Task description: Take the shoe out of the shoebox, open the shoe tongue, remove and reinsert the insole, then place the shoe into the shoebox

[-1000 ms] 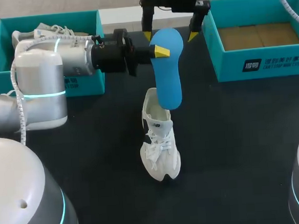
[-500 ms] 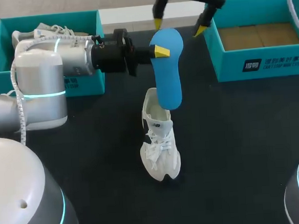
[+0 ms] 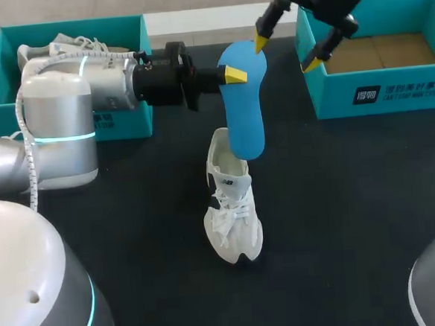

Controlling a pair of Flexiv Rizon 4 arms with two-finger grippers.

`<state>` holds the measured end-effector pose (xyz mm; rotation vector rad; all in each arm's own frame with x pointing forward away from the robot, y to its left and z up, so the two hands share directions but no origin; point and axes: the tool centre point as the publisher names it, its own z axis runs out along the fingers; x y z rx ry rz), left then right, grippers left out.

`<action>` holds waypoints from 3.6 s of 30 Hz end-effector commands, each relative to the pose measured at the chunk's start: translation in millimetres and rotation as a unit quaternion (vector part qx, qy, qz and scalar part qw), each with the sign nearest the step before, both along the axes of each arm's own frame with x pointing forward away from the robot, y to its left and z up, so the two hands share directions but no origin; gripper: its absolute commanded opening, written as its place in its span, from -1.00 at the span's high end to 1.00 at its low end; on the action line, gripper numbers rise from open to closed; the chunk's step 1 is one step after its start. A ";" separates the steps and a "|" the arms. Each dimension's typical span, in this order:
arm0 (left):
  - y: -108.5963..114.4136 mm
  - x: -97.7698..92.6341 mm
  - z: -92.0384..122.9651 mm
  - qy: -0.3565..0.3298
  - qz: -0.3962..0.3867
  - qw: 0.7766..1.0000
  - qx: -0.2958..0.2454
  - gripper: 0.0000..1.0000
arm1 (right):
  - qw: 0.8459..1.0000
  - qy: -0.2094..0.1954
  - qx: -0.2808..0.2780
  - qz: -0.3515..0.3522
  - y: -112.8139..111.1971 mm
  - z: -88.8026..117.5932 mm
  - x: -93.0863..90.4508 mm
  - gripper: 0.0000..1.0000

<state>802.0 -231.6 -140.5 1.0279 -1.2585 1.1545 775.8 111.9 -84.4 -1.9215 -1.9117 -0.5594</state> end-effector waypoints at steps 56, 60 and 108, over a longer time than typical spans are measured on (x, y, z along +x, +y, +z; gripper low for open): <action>0.3 -0.4 -0.4 0.000 0.000 1.000 0.000 1.00 | 0.932 -0.090 0.348 0.050 -24.8 -48.2 18.7 -1.00; 0.3 -0.4 -0.4 0.000 0.000 1.000 0.000 1.00 | 0.925 -0.083 0.366 0.053 -26.2 -52.9 21.4 -1.00; 24.3 5.9 8.9 -0.771 0.022 0.636 0.005 1.00 | 0.921 -0.057 0.383 0.047 -26.7 -62.4 28.5 -1.00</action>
